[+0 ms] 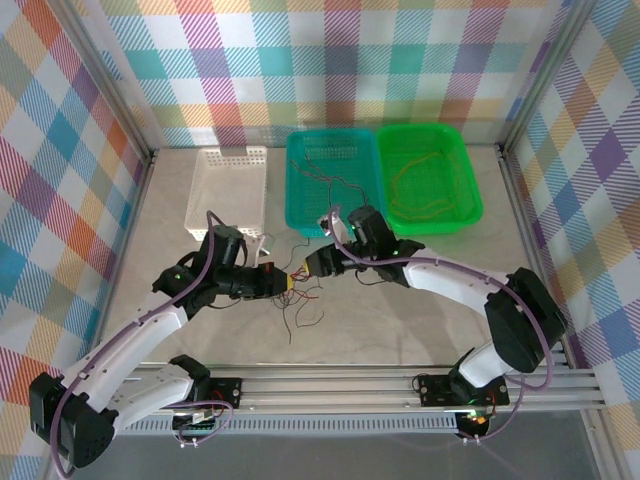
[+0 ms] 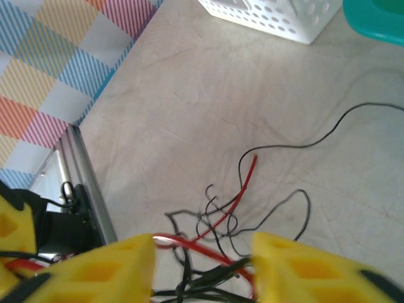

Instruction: Untangle the cables

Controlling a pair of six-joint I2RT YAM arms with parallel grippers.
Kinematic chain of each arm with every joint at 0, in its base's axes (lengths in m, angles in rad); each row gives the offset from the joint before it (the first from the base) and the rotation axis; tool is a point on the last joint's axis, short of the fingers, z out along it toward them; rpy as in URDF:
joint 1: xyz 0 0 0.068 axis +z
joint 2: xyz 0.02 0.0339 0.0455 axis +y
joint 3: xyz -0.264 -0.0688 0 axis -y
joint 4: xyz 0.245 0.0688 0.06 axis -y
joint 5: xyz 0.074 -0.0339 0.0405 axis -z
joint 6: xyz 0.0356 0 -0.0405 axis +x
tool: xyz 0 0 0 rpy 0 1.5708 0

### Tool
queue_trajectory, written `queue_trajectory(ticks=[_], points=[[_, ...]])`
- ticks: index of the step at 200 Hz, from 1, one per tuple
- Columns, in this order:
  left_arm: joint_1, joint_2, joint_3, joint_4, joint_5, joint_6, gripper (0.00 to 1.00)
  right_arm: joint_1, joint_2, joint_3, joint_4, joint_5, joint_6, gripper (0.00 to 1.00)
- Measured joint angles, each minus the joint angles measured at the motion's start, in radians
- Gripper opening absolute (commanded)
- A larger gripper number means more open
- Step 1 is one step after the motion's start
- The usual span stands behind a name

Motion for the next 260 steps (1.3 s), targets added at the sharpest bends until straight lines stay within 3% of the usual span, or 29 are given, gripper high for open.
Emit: queue_trajectory(ticks=[15, 31, 95, 113, 138, 170, 216, 243, 260], points=[[-0.001, 0.000, 0.000, 0.004, -0.002, 0.000, 0.00, 0.003, -0.004, -0.004, 0.000, 0.032, 0.004, 0.08], [-0.002, 0.000, 0.000, 0.005, -0.008, 0.000, 0.00, 0.003, -0.033, -0.021, -0.003, 0.075, 0.004, 0.00], [-0.005, 0.000, -0.018, -0.010, -0.079, -0.004, 0.00, 0.001, -0.232, -0.035, -0.145, 0.316, -0.028, 0.00], [-0.008, -0.003, -0.018, 0.011, -0.108, -0.005, 0.00, -0.012, -0.290, -0.046, -0.204, 0.328, -0.023, 0.00], [-0.024, -0.015, -0.018, 0.035, -0.146, -0.008, 0.00, -0.106, -0.396, -0.075, -0.294, 0.311, 0.000, 0.00], [-0.010, -0.022, -0.031, -0.090, -0.255, -0.023, 0.00, -0.355, -0.559, -0.100, -0.420, 0.404, 0.028, 0.00], [-0.006, -0.009, -0.068, -0.126, -0.311, -0.034, 0.01, -0.466, -0.639, -0.099, -0.552, 0.401, 0.037, 0.00], [-0.003, -0.001, -0.084, -0.100, -0.301, -0.055, 0.01, -0.493, -0.646, -0.108, -0.547, 0.291, 0.039, 0.00], [-0.003, 0.020, -0.096, -0.049, -0.263, -0.074, 0.01, -0.482, -0.645, -0.134, -0.485, 0.163, 0.041, 0.15]])
